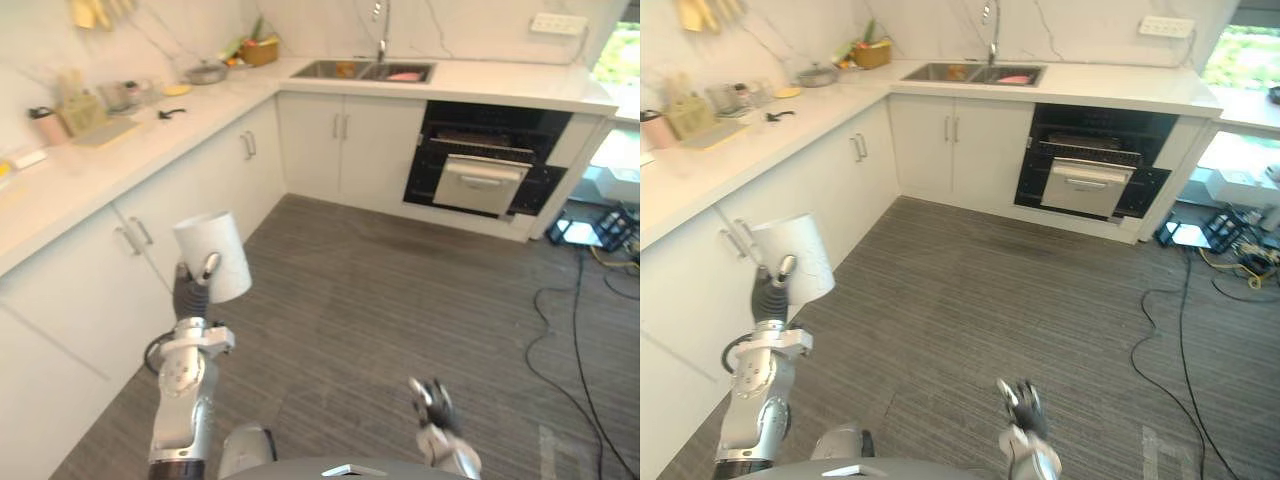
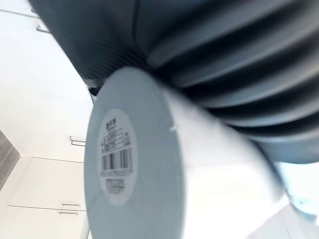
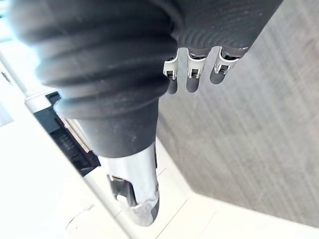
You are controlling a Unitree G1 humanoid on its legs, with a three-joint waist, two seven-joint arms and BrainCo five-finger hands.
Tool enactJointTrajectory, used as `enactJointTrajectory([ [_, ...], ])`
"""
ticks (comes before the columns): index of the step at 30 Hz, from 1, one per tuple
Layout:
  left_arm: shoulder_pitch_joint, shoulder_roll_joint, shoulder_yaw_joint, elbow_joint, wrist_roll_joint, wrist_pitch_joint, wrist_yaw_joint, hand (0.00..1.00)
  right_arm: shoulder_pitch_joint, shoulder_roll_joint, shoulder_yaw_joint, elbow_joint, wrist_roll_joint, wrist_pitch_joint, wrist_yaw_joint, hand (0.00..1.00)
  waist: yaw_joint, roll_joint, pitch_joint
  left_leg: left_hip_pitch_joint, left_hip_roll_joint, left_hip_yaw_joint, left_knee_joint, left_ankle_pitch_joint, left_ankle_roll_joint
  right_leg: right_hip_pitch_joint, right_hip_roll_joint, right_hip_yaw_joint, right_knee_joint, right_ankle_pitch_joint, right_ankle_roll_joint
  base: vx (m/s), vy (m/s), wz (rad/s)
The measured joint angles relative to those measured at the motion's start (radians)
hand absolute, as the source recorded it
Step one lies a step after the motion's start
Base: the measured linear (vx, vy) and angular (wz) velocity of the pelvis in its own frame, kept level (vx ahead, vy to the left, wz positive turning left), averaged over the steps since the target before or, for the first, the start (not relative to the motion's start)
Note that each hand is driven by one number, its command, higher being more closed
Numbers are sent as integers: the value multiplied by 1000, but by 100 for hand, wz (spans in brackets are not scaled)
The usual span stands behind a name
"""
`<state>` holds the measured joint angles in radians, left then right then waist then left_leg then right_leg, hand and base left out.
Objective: Walk over to the sink, pick up the cup, carry it to the dishwasher, place the cup inside the dishwasher, then close the dishwasher door
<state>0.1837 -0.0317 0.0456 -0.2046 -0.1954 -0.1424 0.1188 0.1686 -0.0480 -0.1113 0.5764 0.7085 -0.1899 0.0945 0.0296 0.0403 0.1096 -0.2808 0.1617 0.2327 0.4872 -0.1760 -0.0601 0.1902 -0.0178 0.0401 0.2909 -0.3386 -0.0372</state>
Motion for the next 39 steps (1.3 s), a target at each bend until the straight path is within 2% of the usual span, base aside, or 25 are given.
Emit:
enactJointTrajectory([
  [2, 17, 0, -7, -32, -12, -16, -2, 100, -30, -5, -2, -6, 1, -3, -15, 0, 4, 7, -3, -32, -10, -5, -167, 40, -46, 48, -15, 33, -22, -49, 31, 540, 290, -47],
  [3, 16, 10, 0, -25, -32, -25, -15, 100, -42, -4, -8, 15, 2, -2, -21, 0, 14, -10, -5, -35, -24, -14, -139, 152, -30, 90, -39, 59, -31, -88, 34, 550, 315, -49],
  [6, 23, 24, 23, -22, -44, -24, -26, 100, -34, 7, 9, 34, 1, 34, -53, 0, 15, -52, -26, -33, -75, -23, 15, 95, 85, 102, -86, 111, 84, -19, 45, 788, 414, -29],
  [8, 20, 33, 32, -23, -42, -10, -48, 100, -34, 16, -13, 51, 0, 73, -65, 0, -5, -84, -28, 22, -108, -4, 30, 28, 116, 47, -113, 108, 276, 84, 146, 643, 322, 2],
  [9, 20, 37, 34, -24, -42, -5, -59, 100, -32, 29, -34, 64, 0, 81, -71, 0, -6, -98, -29, 70, -129, 8, 8, 5, 124, -7, -127, 110, 414, 179, 231, 658, 286, -8],
  [10, 20, 55, 28, -44, -37, 6, -76, 100, -22, 54, -48, 73, -10, 86, -72, 0, -12, -108, -21, 161, -168, 16, -50, -21, 133, -125, -153, 99, 696, 281, 294, 626, 257, -11],
  [11, 21, 55, 26, -59, -36, 8, -81, 100, -16, 61, -47, 70, -13, 86, -71, 0, -14, -112, -21, 198, -180, 16, -73, -30, 134, -175, -161, 81, 799, 283, 272, 681, 253, -10],
  [13, 18, 52, -20, -107, -23, -2, -80, 100, 15, 86, -36, 66, -40, 74, -71, 0, -37, -89, -10, 339, -186, 14, -148, -67, 141, -365, -156, -1, 1012, 229, 146, 484, 129, -2],
  [14, 14, 52, -37, -110, -13, -6, -80, 100, 25, 91, -29, 61, -41, 65, -71, 0, -43, -81, -8, 368, -182, 12, -163, -74, 141, -410, -144, -15, 1014, 210, 122, 455, 65, 16],
  [16, -17, 52, -94, -108, -5, -19, -81, 100, 74, 95, -19, -35, -37, 50, -72, 0, -77, -63, 9, 452, -171, -25, -193, -105, 134, -521, -120, -79, 870, 164, 99, 506, 13, 54],
  [18, -44, 54, -138, -103, 4, -34, -90, 100, 120, 99, -34, -121, -39, 29, -71, 0, -98, -54, 15, 505, -145, -51, -196, -148, 114, -539, -119, -183, 562, 164, 87, 474, -36, 53],
  [20, -56, 60, -153, -101, 6, -78, -110, 100, 147, 107, -31, -187, -48, 8, -70, 0, -83, -63, 14, 601, -128, -20, -209, -220, 73, -505, -103, -359, 118, 251, 73, 593, -101, -18],
  [22, -48, 61, -160, -93, 9, -101, -109, 100, 169, 98, -12, -225, -71, -5, -74, 0, -91, -70, 4, 696, -139, -9, -251, -262, 52, -501, -97, -386, 80, 272, 33, 773, -158, -26],
  [23, -50, 49, -186, -75, 17, -111, -106, 100, 186, 85, -6, -244, -89, -2, -83, 0, -107, -53, -8, 734, -131, -11, -256, -271, 63, -520, -80, -378, 156, 326, -31, 535, -111, 0],
  [24, -50, 48, -202, -66, 24, -117, -104, 100, 190, 81, -1, -252, -89, -2, -87, 0, -112, -57, -21, 726, -122, -11, -221, -270, 71, -530, -77, -371, 190, 335, -47, 530, -149, 1],
  [25, -53, 43, -243, -40, 30, -121, -101, 100, 196, 72, 10, -268, -89, -2, -108, 0, -119, -30, -27, 675, -84, -8, -76, -262, 101, -539, -58, -375, 236, 313, -76, 506, -206, -18],
  [26, -56, 38, -265, -28, 34, -121, -101, 100, 204, 70, 9, -284, -88, 0, -121, 0, -119, -13, -25, 642, -60, -6, 14, -243, 127, -531, -43, -379, 243, 286, -82, 760, -293, -39],
  [27, -77, 31, -297, 1, 37, -121, -101, 100, 214, 76, 2, -327, -88, 0, -142, 0, -122, 13, -13, 559, -13, -15, 227, -138, 103, -505, -6, -374, 259, 232, -83, 739, -287, -59],
  [28, -94, 19, -317, 27, 43, -121, -102, 100, 235, 74, -1, -366, -88, 0, -151, 0, -120, 23, -7, 477, 28, -50, 423, 73, 50, -466, 38, -338, 268, 180, -86, 747, -238, -86],
  [29, -96, 12, -323, 42, 43, -121, -99, 100, 246, 69, 3, -390, -88, -3, -151, 0, -116, 27, 0, 401, 56, -95, 599, 126, 11, -411, 85, -308, 262, 139, -95, 622, -181, -83],
  [31, -101, 15, -321, 66, 42, -111, -98, 100, 253, 56, 0, -407, -88, -7, -150, 0, -116, 22, 8, 285, 92, -125, 735, 82, 13, -303, 128, -275, 219, 99, -95, 565, -127, -74],
  [33, -94, 19, -314, 78, 41, -109, -98, 100, 264, 41, 6, -407, -88, -6, -148, 0, -109, 0, 6, 204, 116, -89, 693, 22, 32, -211, 140, -226, 144, 89, -89, 573, -112, -76],
  [35, -70, 13, -299, 77, 32, -118, -96, 100, 255, 14, 24, -430, -90, -2, -142, 0, -67, -15, -3, 139, 119, -27, 415, -44, 45, -129, 139, -117, 54, 95, -81, 594, -49, -131],
  [37, -42, 13, -281, 74, 32, -133, -85, 100, 247, -8, 50, -462, -124, 0, -138, 0, -38, -15, -4, 137, 81, -79, 63, -39, 25, -96, 132, -13, 47, 83, -60, 556, 104, -153],
  [39, -12, 13, -279, 66, 32, -134, -72, 100, 243, -13, 57, -481, -128, 7, -139, 0, -39, -18, -5, 116, 54, -109, -79, 1, -5, -57, 114, 59, 50, 56, -17, 635, 212, -120],
])
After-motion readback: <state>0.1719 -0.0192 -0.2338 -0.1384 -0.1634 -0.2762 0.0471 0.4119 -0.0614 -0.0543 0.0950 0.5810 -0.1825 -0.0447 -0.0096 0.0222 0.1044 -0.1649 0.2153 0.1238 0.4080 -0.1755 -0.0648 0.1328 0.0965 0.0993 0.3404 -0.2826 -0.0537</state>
